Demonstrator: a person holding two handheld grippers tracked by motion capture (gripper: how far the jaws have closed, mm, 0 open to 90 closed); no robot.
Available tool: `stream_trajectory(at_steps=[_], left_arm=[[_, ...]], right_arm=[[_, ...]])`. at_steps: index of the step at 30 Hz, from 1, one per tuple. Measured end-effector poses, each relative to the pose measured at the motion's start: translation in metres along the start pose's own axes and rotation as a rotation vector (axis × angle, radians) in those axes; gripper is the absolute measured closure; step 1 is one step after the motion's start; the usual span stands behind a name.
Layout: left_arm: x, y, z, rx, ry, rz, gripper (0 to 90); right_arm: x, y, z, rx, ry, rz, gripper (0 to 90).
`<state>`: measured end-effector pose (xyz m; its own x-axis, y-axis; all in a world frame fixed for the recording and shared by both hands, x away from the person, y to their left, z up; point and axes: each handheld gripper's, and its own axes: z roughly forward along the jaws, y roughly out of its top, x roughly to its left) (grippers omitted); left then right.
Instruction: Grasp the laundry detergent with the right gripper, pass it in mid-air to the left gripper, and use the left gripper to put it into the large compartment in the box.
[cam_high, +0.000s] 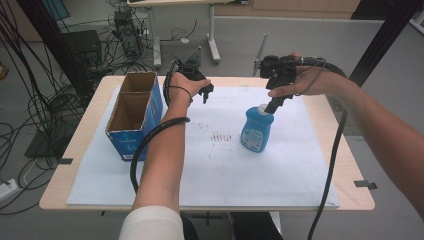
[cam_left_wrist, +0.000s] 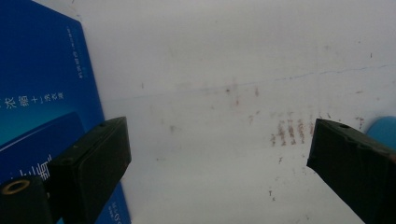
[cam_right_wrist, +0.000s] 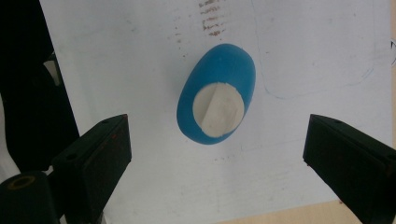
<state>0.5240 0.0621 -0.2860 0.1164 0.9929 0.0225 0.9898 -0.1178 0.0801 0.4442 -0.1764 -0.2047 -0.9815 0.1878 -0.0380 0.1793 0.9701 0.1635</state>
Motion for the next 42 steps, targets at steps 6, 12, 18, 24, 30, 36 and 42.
stream_trajectory(at_steps=[6, 12, 18, 24, 30, 36, 42], left_arm=[[-0.001, 0.000, -0.002, -0.004, -0.001, 0.007, 6.2], [0.001, -0.001, -0.003, -0.004, 0.002, 0.005, 6.2], [0.000, -0.001, -0.004, -0.006, -0.001, 0.009, 6.2], [-0.002, -0.001, -0.002, -0.005, 0.002, 0.010, 6.2], [-0.004, -0.001, -0.004, -0.007, 0.000, 0.017, 6.2], [-0.004, -0.001, -0.005, -0.006, 0.000, 0.017, 6.2], [-0.002, -0.002, -0.005, -0.004, 0.003, 0.016, 6.2]], right_arm=[[0.000, -0.018, -0.002, -0.007, -0.007, 0.035, 7.5], [-0.001, -0.036, -0.002, -0.003, -0.010, 0.055, 7.5], [-0.002, -0.052, -0.001, -0.012, -0.012, 0.079, 6.5], [0.000, -0.067, 0.003, -0.038, -0.012, 0.101, 5.9], [0.002, -0.078, 0.012, -0.066, -0.011, 0.121, 5.3], [0.007, -0.083, 0.019, -0.107, -0.024, 0.134, 4.7], [0.010, -0.089, 0.027, -0.158, -0.036, 0.156, 4.1]])
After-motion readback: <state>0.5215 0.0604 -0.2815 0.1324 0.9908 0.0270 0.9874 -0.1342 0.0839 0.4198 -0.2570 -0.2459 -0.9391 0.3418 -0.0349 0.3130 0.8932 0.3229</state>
